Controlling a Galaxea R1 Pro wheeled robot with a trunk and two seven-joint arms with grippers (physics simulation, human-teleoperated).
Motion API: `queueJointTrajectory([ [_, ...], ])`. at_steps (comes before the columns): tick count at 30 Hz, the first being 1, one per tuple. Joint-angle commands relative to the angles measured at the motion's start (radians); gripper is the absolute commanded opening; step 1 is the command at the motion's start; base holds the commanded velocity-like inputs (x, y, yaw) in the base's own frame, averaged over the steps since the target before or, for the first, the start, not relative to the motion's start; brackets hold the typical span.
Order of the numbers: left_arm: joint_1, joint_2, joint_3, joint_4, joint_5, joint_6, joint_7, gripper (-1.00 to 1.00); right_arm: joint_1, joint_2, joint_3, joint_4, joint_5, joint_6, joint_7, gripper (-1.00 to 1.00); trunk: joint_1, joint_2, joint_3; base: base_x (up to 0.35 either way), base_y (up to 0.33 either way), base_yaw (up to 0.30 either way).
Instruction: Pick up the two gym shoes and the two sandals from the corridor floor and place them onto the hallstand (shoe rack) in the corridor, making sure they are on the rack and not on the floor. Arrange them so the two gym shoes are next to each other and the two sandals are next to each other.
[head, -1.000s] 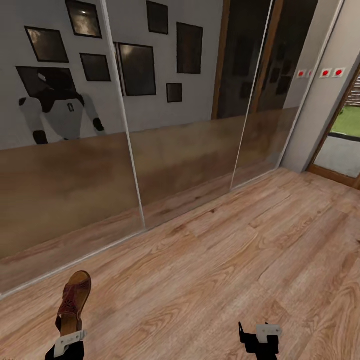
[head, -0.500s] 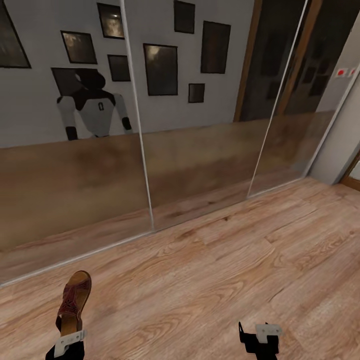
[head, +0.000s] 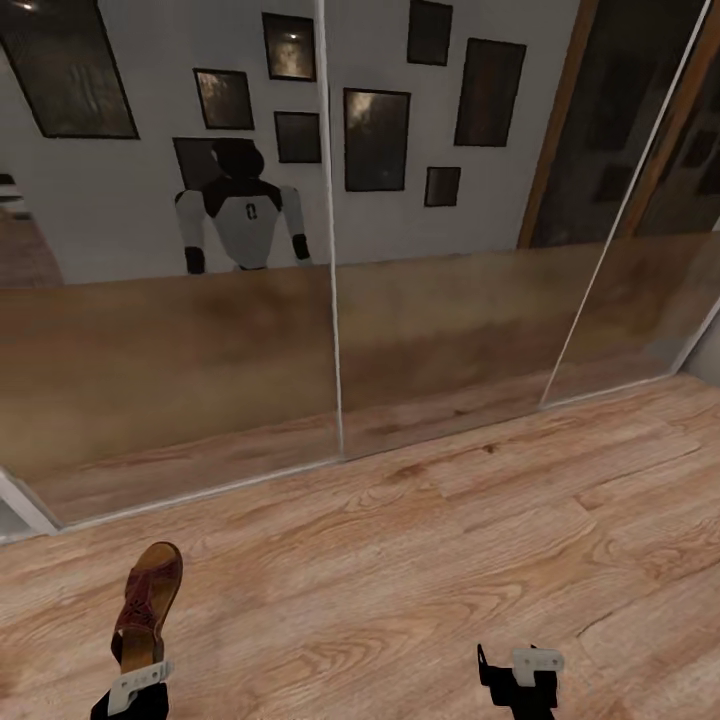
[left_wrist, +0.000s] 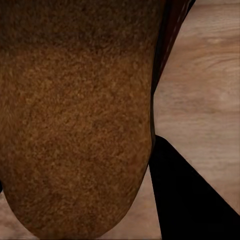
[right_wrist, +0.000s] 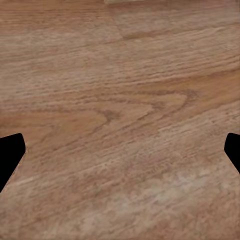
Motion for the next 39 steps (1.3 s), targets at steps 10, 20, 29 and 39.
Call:
queueJointTrajectory([
  [10, -0.001, 0.000, 0.002, 0.001, 0.008, -0.002, -0.010, -1.00, 0.000, 0.001, 0.009, 0.000, -0.007, -0.002, -0.005, 1.00, 0.000, 0.000, -0.001, 0.000, 0.000, 0.279],
  [20, -0.001, -0.004, 0.002, 0.001, 0.010, -0.002, -0.010, -1.00, 0.000, 0.000, 0.009, 0.000, -0.007, -0.002, -0.005, 1.00, 0.000, 0.000, -0.001, 0.000, 0.000, 0.279],
  [29, -0.001, -0.007, 0.002, 0.001, 0.011, -0.002, -0.010, -1.00, 0.000, 0.000, 0.009, 0.000, -0.006, -0.002, -0.005, 1.00, 0.000, 0.000, -0.001, 0.000, 0.000, 0.279],
  [39, -0.001, -0.006, 0.002, 0.001, 0.008, -0.002, -0.010, -1.00, 0.000, 0.000, 0.009, 0.000, -0.005, -0.002, -0.005, 1.00, 0.000, 0.000, -0.001, 0.000, 0.000, 0.279],
])
